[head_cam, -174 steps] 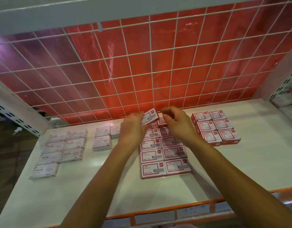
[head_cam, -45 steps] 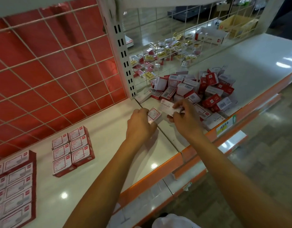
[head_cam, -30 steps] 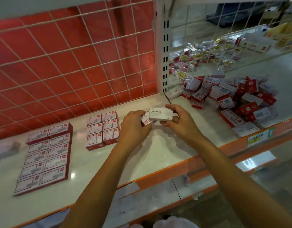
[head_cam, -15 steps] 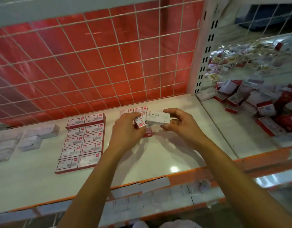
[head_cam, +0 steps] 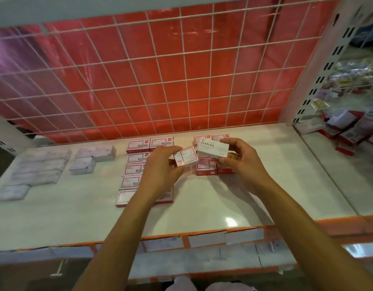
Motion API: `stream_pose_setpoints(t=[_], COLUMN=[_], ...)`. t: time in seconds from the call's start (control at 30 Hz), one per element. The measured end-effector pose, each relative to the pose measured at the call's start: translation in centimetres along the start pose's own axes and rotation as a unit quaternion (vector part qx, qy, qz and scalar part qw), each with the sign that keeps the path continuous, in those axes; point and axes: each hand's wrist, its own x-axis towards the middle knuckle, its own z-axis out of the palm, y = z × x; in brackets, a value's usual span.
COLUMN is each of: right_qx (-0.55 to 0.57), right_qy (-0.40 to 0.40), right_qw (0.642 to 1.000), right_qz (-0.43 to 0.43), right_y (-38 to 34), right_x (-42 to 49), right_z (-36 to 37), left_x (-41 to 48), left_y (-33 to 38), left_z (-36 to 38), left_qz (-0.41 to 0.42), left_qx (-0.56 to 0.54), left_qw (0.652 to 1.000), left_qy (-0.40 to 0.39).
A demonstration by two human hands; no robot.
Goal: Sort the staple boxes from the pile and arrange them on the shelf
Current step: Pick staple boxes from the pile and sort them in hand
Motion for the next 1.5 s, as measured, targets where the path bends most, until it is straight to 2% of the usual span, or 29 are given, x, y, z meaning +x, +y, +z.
stream_pose_setpoints(t=[0.3,0.6,0.67,0.8,0.93,1.33,1.5], right_qx=[-0.014,-0.008,-0.002,0.008,0.021,0.004,0.019], right_qy=[0.008,0.042,0.053,0.071,0.082,0.097,0.094], right_qw=[1.0,0.999,0.998,0.997,0.996,0.995,0.995], right_qz=[-0.002,-0.015,-0.017,-0.014,-0.01,0.009,0.016], right_y=[0.1,0.4,0.4,0.6,0.9,0.9,0.9], right_x=[0.6,0.1,-0.2,-0.6,-0.8,-1.1,-0.9], right_z=[3.8,4.1,3.6,2.4,1.1,-0.9,-0.9], left_x=[-0.1,-0.3,-0.4,-0.5,-1.0,-1.4,-1.8], left_y=[-4.2,-4.8,-4.3,-3.1,-2.0,-2.1,-2.2], left_z=[-3.0,-3.4,-3.1,-1.9,-0.6,2.6,3.6], left_qz=[-0.03,-0.056,-0.058,-0.084,-0.055,0.104,0.128], left_qx=[-0.002,-0.02,-0.051,-0.184,-0.227,-0.106,-0.004], left_qw=[1.0,0.997,0.995,0.971,0.953,0.97,0.977], left_qy=[-0.006,-0.043,-0.062,-0.131,-0.191,-0.192,-0.173])
